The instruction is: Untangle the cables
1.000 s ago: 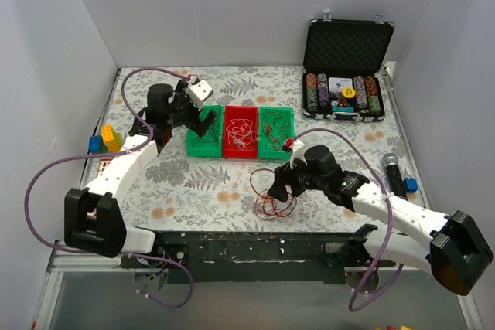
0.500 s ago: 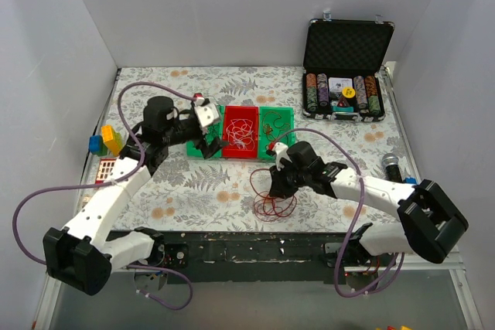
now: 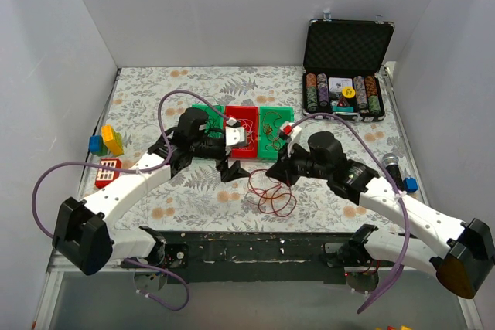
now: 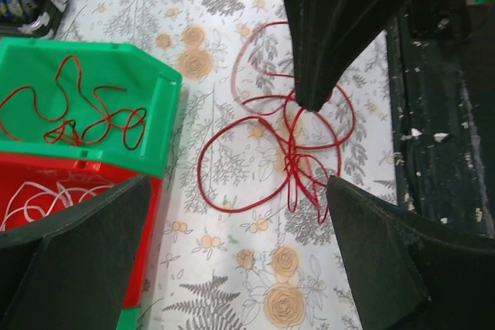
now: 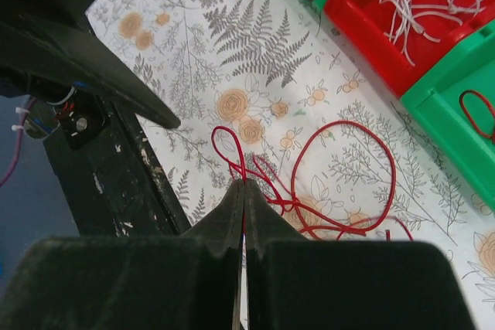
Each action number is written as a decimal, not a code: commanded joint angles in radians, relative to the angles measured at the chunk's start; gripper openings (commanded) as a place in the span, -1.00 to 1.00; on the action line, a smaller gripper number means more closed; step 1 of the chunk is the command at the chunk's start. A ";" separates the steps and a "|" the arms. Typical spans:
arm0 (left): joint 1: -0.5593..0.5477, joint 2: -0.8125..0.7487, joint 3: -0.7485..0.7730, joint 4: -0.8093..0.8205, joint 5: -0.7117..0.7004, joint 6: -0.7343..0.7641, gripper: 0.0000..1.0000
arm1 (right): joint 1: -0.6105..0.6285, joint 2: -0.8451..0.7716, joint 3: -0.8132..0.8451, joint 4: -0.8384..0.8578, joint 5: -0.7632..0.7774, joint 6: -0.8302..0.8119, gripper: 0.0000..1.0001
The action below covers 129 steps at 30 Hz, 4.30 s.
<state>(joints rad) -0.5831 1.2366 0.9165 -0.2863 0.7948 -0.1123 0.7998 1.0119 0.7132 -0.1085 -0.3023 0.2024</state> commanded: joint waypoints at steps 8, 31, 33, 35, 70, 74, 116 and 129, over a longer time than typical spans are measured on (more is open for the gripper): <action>-0.067 0.009 0.094 0.026 0.162 -0.064 0.96 | 0.006 0.002 0.175 0.007 -0.031 -0.006 -0.97; -0.072 -0.006 0.292 0.009 -0.106 0.010 -1.00 | 0.006 -0.114 0.154 0.035 0.113 -0.009 0.03; -0.070 -0.011 0.337 0.007 -0.120 0.005 -1.00 | 0.004 -0.140 0.131 0.041 0.155 -0.014 0.07; -0.072 -0.012 0.366 0.007 -0.137 -0.003 -1.00 | 0.004 -0.163 0.106 0.055 0.176 -0.009 0.11; -0.106 0.041 0.772 0.052 -0.209 -0.010 -1.00 | 0.006 0.247 -0.216 0.586 0.003 0.017 0.33; -0.126 0.061 0.829 0.053 -0.236 0.008 -1.00 | 0.006 0.333 -0.210 0.567 -0.029 0.020 0.04; -0.164 0.262 0.469 0.569 -0.489 0.031 -1.00 | 0.018 -0.507 -0.302 0.208 0.635 0.172 0.03; -0.156 0.419 0.412 0.681 -0.605 0.023 -1.00 | 0.016 -0.569 -0.270 0.147 0.727 0.187 0.02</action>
<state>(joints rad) -0.7422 1.6440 1.3357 0.3477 0.2237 -0.0757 0.8139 0.4564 0.3939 0.0418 0.3782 0.3744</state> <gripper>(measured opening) 0.011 0.514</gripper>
